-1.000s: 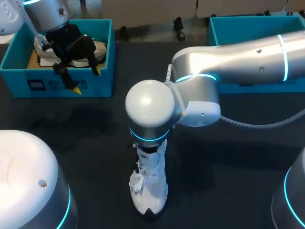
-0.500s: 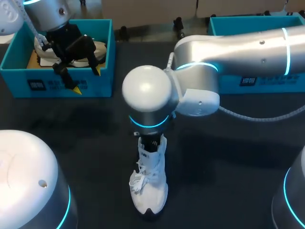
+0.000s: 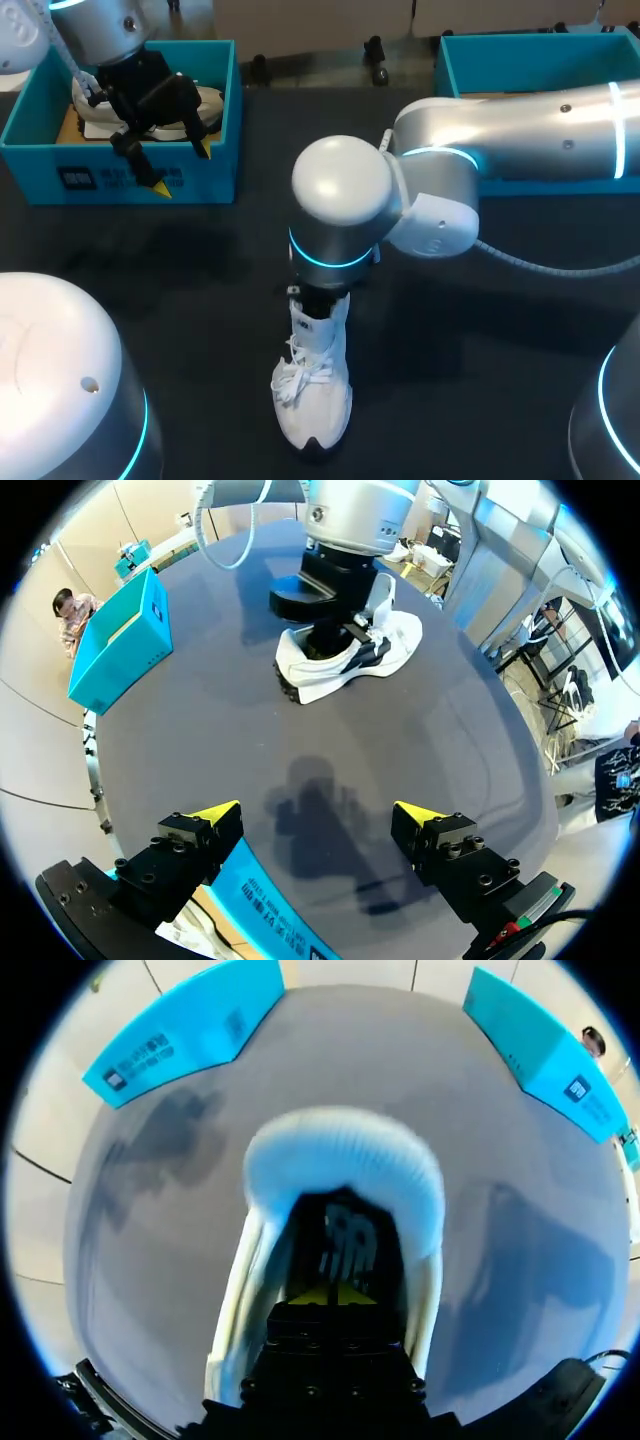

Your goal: Take the shoe out of the shoebox, open the shoe tongue, remove and reinsert the insole, then place the shoe into the shoebox

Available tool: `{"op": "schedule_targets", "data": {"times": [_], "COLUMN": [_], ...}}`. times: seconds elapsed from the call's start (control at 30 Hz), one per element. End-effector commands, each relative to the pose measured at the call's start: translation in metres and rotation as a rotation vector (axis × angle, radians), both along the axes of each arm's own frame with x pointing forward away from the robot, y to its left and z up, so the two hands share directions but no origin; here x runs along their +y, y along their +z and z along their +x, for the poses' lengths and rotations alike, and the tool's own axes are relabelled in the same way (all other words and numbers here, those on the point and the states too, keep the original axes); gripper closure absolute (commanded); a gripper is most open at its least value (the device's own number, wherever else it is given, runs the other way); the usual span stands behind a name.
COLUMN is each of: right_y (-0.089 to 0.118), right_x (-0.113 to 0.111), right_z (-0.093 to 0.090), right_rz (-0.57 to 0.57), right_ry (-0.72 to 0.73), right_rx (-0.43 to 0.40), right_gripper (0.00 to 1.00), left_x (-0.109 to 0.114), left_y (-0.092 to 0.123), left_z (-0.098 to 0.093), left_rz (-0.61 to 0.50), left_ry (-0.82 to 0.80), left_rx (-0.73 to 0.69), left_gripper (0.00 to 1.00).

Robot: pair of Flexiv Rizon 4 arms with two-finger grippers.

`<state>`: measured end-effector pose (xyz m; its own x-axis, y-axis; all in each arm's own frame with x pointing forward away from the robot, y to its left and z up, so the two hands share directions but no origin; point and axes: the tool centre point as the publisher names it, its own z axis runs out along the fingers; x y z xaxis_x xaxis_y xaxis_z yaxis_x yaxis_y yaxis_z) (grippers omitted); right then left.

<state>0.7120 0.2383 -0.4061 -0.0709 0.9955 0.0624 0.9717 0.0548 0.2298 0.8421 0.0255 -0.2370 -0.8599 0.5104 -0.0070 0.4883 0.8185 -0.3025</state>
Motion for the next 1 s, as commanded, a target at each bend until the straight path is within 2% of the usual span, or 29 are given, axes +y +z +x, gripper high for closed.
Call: {"op": "schedule_targets", "data": {"times": [0.03, 0.13, 0.23, 0.4, 0.63, 0.8, 1.0], "right_y": [-0.014, -0.012, -0.004, 0.012, 0.008, 0.005, 0.018], "right_x": [0.018, 0.021, 0.018, 0.013, 0.002, 0.0, 0.0], "right_z": [-0.022, -0.026, -0.026, -0.011, 0.012, 0.017, 0.019], "right_rz": [0.017, 0.009, -0.006, -0.044, -0.066, -0.081, -0.116], "right_ry": [-0.227, -0.231, -0.239, -0.228, -0.203, -0.219, -0.22], "right_rx": [0.003, 0.006, -0.031, -0.098, -0.136, -0.205, -0.263], "right_gripper": [1.0, 1.0, 1.0, 1.0, 1.0, 1.0, 1.0], "left_x": [0.0, 0.0, 0.0, 0.0, 0.0, 0.0, 0.0], "left_y": [0.0, 0.0, 0.0, 0.0, 0.0, 0.0, 0.0], "left_z": [0.0, 0.0, 0.0, 0.0, 0.0, 0.0, 0.0], "left_rz": [0.002, 0.002, 0.002, 0.002, 0.002, 0.002, 0.002], "left_ry": [0.0, 0.0, 0.0, 0.0, 0.0, 0.0, 0.0], "left_rx": [-0.001, -0.001, -0.001, -0.001, -0.001, -0.001, -0.001], "left_gripper": [0.0, 0.0, 0.0, 0.0, 0.0, 0.0, 0.0]}}
